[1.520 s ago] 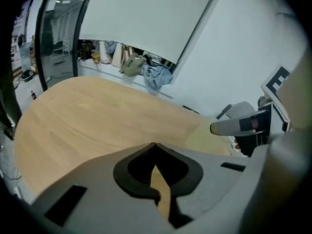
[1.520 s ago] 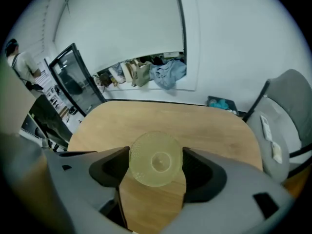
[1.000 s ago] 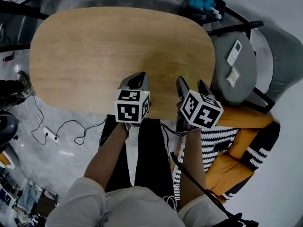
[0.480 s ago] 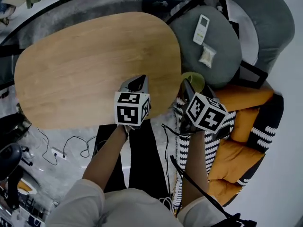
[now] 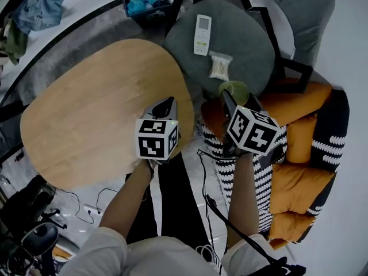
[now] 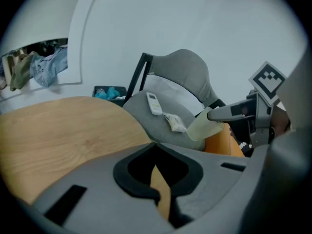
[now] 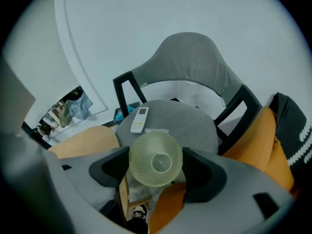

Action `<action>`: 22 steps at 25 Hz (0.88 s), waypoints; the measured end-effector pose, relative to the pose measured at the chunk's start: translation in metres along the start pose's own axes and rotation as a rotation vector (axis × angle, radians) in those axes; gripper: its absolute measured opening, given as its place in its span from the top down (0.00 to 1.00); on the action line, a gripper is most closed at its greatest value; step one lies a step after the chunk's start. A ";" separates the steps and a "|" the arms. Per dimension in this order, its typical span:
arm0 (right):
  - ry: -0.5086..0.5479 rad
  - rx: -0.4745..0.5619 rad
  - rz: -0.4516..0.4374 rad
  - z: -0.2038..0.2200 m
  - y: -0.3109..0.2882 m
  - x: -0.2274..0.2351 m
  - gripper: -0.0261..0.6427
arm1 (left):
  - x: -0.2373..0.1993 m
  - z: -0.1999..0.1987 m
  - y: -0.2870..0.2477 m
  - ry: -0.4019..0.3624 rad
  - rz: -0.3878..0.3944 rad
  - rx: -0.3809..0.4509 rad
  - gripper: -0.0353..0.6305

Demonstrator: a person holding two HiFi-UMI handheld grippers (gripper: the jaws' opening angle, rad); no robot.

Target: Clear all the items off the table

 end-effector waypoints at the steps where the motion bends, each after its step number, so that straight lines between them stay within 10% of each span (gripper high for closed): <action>1: -0.009 0.006 0.007 -0.006 -0.006 0.008 0.44 | 0.002 -0.008 -0.007 -0.022 0.007 -0.002 0.94; 14: -0.081 0.004 0.027 -0.055 -0.080 0.073 0.44 | 0.027 -0.095 -0.088 -0.188 0.063 0.029 0.94; 22: -0.054 -0.002 0.029 -0.072 -0.108 0.076 0.44 | 0.024 -0.094 -0.094 -0.148 0.046 0.026 0.94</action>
Point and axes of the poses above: the fingertips, and each gripper's own axes: y backward along the fingers, x to its right, z out of its underside, the point moved 8 cm from there along y, backward along the fingers, and after that the axes turned 10 degrees about z, right-handed, at the moved point
